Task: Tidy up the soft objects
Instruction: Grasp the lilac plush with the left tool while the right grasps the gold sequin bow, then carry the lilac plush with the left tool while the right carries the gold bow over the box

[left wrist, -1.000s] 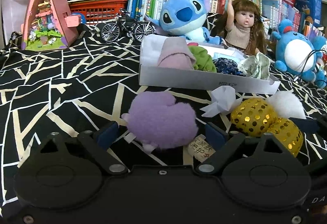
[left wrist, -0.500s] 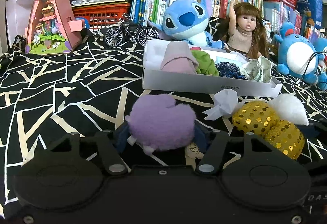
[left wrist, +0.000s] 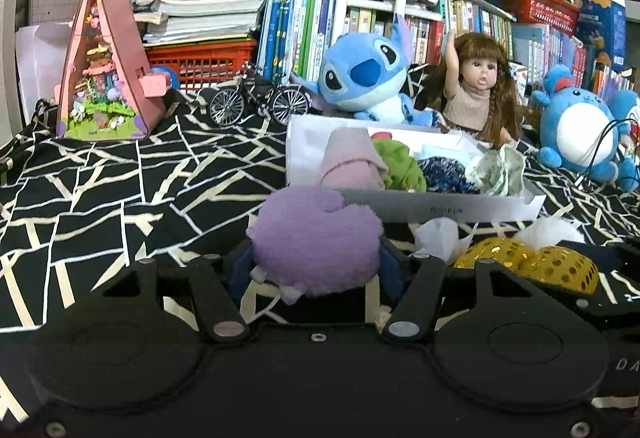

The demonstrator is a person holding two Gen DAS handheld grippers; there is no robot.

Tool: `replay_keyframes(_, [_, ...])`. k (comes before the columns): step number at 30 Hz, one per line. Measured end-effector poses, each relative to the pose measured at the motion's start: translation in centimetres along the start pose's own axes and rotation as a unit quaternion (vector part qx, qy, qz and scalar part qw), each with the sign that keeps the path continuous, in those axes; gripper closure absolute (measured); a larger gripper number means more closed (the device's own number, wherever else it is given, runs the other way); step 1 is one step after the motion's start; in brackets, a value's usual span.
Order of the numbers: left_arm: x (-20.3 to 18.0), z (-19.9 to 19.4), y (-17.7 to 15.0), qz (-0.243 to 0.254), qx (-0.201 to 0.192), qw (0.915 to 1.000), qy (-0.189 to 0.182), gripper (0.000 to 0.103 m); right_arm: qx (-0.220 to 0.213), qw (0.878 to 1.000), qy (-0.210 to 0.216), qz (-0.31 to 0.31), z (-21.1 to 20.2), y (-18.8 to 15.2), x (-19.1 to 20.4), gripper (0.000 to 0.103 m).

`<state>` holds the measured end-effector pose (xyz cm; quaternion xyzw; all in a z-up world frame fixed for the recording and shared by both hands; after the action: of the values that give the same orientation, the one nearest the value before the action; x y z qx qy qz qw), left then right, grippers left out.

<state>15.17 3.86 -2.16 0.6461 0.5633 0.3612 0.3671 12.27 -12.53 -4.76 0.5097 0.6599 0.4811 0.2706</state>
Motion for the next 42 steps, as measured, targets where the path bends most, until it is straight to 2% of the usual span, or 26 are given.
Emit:
replay_keyframes(9, [0.3,-0.5,1.9,-0.008,-0.013,0.9999,-0.006,0.043,-0.019,1.000,-0.005,0.006,-0.3,2.0,-0.2,0.038])
replay_keyframes(24, [0.1,-0.1,3.9,-0.007,-0.021,0.9996,-0.015,0.043,-0.061,0.998,-0.014,0.019,-1.1,5.4,-1.4,0.039])
replay_keyframes(31, [0.0,0.8,5.9,-0.015,-0.030,0.9992,-0.023,0.043,-0.080,0.996,-0.014,0.039,-0.8,7.7,-2.5,0.039])
replay_keyframes(42, [-1.3,3.1,9.0,-0.017,-0.043,0.9982,-0.040,0.043,-0.084,0.994,-0.022,0.064,0.8,10.1,-4.2,0.039])
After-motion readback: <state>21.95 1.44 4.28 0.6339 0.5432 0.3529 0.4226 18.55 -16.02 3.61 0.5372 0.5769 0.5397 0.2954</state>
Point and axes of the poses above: each gripper's, at about its wrist camera, not at the fingertips, and z roughly the way its jaws point, x to its left, y to its top, the point moved 8 cm from there along z, roughly the way its jaws point, and after that the axes turned 9 degrees about z, right-handed, at the moved point
